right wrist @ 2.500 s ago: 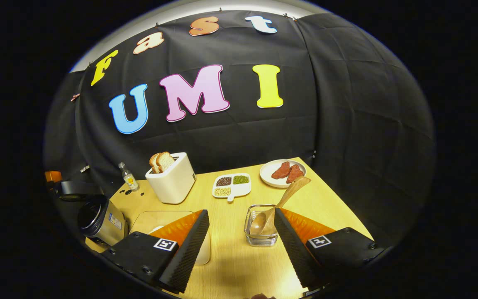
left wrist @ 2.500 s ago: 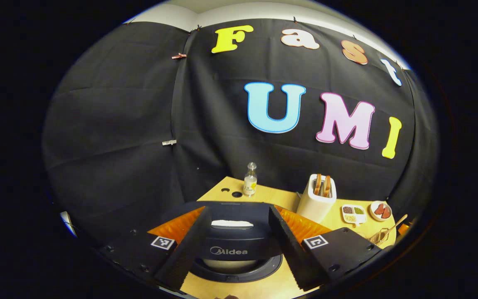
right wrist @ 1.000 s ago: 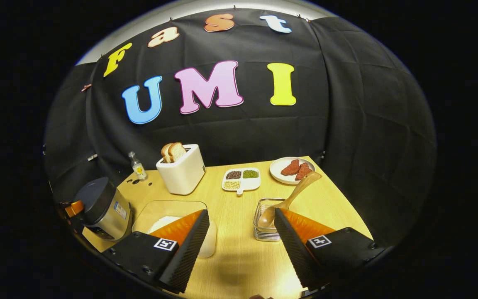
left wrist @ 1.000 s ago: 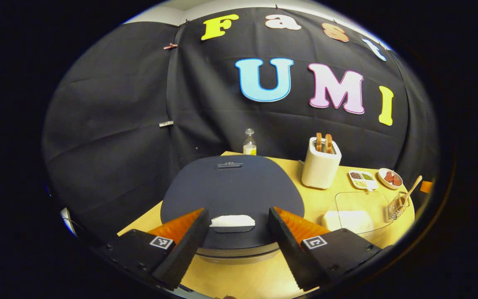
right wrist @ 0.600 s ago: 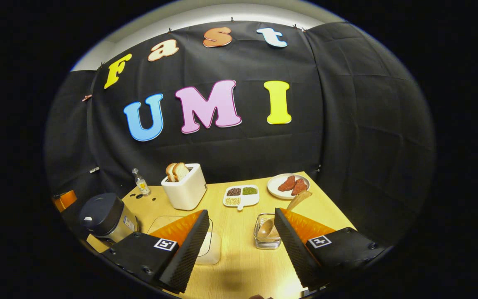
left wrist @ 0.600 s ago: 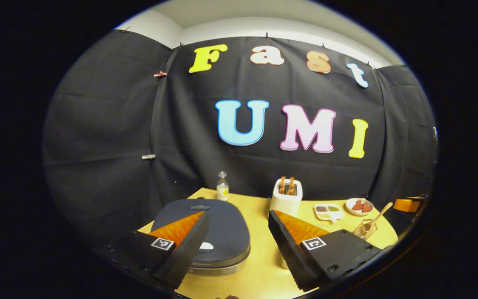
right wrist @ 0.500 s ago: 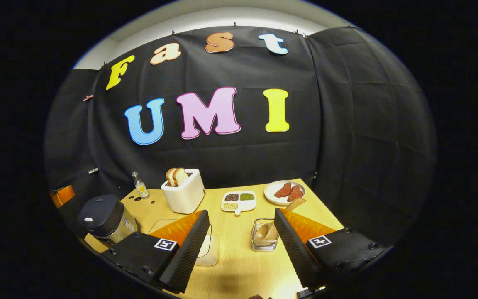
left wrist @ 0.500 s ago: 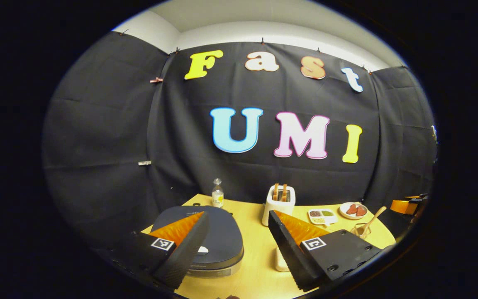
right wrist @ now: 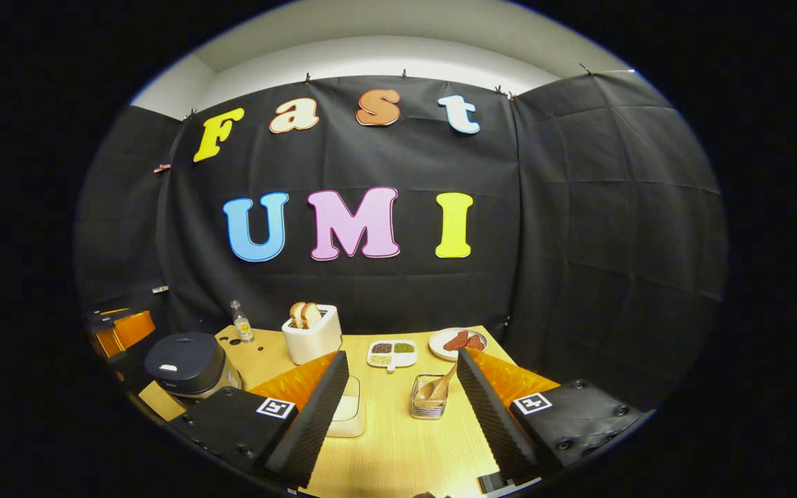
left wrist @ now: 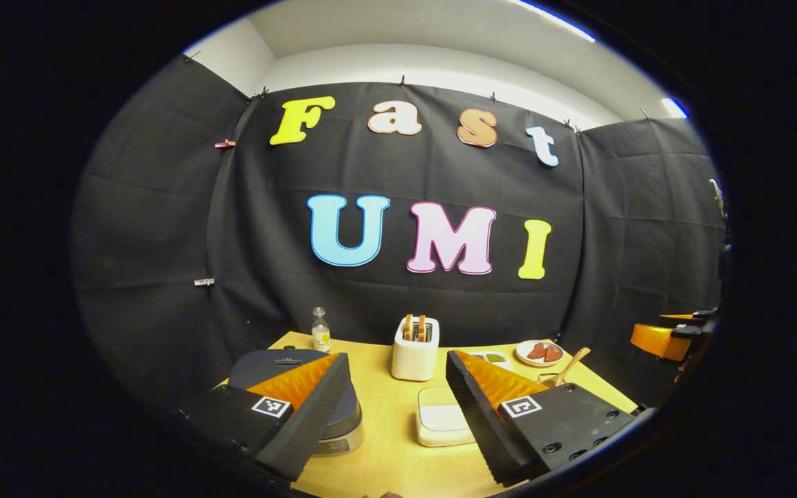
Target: Close the left gripper, press the button to open the rice cooker; take a wooden spoon from the chopstick holder with the right hand, scoop a spoonful of rice and pour it into the rice cooker, then put the wooden spoon back into the chopstick holder.
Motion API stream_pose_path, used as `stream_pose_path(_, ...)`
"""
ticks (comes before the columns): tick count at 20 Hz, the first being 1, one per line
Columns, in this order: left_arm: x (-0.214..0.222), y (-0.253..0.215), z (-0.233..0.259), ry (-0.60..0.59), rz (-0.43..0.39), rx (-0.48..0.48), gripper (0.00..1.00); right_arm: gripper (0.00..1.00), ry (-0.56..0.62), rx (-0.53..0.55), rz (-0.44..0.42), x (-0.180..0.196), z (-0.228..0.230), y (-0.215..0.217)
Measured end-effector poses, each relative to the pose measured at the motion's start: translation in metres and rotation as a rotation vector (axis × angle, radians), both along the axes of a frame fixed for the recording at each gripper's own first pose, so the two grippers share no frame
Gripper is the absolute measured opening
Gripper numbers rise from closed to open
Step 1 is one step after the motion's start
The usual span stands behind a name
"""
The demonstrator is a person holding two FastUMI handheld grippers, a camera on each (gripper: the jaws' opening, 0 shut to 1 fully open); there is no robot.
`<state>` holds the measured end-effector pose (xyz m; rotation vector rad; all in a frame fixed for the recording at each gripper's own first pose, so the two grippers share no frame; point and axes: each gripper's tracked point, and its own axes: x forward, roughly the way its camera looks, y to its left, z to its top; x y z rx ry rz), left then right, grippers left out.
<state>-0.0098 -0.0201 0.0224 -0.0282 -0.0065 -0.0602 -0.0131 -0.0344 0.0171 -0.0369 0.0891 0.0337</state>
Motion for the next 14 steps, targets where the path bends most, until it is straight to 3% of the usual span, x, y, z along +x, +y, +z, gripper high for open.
stream_pose_path(5,-0.028,-0.036,0.027,-0.069,0.016,0.073,0.95,0.98,-0.041,0.105,0.083,-0.003,0.014,-0.004)
stream_pose_path(7,-0.037,-0.052,0.026,-0.067,0.023,0.030,0.95,0.98,-0.088,0.151,0.121,-0.006,0.029,-0.007)
stream_pose_path(9,-0.045,-0.060,0.022,-0.046,0.047,-0.021,0.94,0.98,-0.109,0.155,0.144,-0.011,0.030,-0.012)
stream_pose_path(12,-0.058,-0.057,0.026,-0.054,0.094,-0.004,0.92,1.00,-0.099,0.124,0.159,-0.022,0.019,-0.023)
stream_pose_path(14,-0.064,-0.055,0.024,-0.048,0.105,0.009,0.95,0.98,-0.077,0.120,0.149,-0.026,0.010,-0.029)
